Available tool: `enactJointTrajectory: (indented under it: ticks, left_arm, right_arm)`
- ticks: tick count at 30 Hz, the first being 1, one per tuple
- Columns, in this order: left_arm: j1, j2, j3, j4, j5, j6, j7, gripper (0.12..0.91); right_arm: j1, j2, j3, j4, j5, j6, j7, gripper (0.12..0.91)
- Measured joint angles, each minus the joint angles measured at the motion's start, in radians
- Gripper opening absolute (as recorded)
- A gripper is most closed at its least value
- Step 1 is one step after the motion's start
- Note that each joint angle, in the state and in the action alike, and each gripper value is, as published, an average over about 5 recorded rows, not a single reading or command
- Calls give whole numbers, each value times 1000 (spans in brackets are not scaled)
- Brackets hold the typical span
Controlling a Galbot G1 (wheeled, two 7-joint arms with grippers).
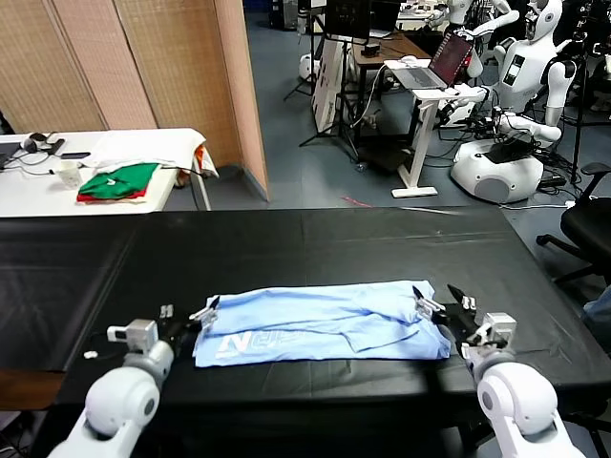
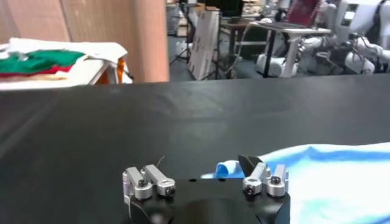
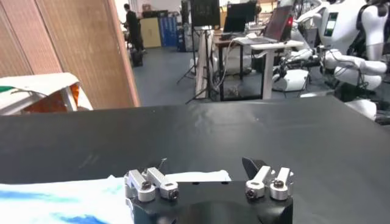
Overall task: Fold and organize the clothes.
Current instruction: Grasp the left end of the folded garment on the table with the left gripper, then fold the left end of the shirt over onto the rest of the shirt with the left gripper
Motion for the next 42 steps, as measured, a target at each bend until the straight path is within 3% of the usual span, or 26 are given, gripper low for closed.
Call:
enactJointTrajectory:
  ticks: [9, 16, 19, 22, 30, 32, 35, 42]
  left_arm:
    - [46, -87, -19, -11, -17, -4, 4, 907]
    - [62, -124, -13, -5, 30, -21, 26, 881]
    - [62, -132, -8, 3, 39, -27, 34, 818]
    - [60, -135, -3, 9, 48, -30, 43, 704]
    - [52, -127, 5, 10, 32, -19, 53, 227]
    - [52, -119, 1, 4, 29, -13, 53, 179]
    - [55, -104, -7, -5, 64, -21, 55, 188]
    - [89, -1, -55, -28, 245, -91, 44, 185]
  right_arm:
    - [-28, 9, 5, 20, 0, 0, 1, 907]
    - [-18, 10, 0, 17, 0, -2, 3, 907]
    - [-13, 10, -1, 14, -1, -2, 3, 907]
    - [-7, 12, -4, 10, -2, -2, 3, 907]
    - [12, 28, -15, 7, -10, -5, 3, 907]
    - [11, 30, -15, 9, -12, -6, 3, 907]
    - [3, 27, -7, 12, -10, -6, 4, 907]
    - [-20, 15, 6, 25, -4, -5, 6, 907]
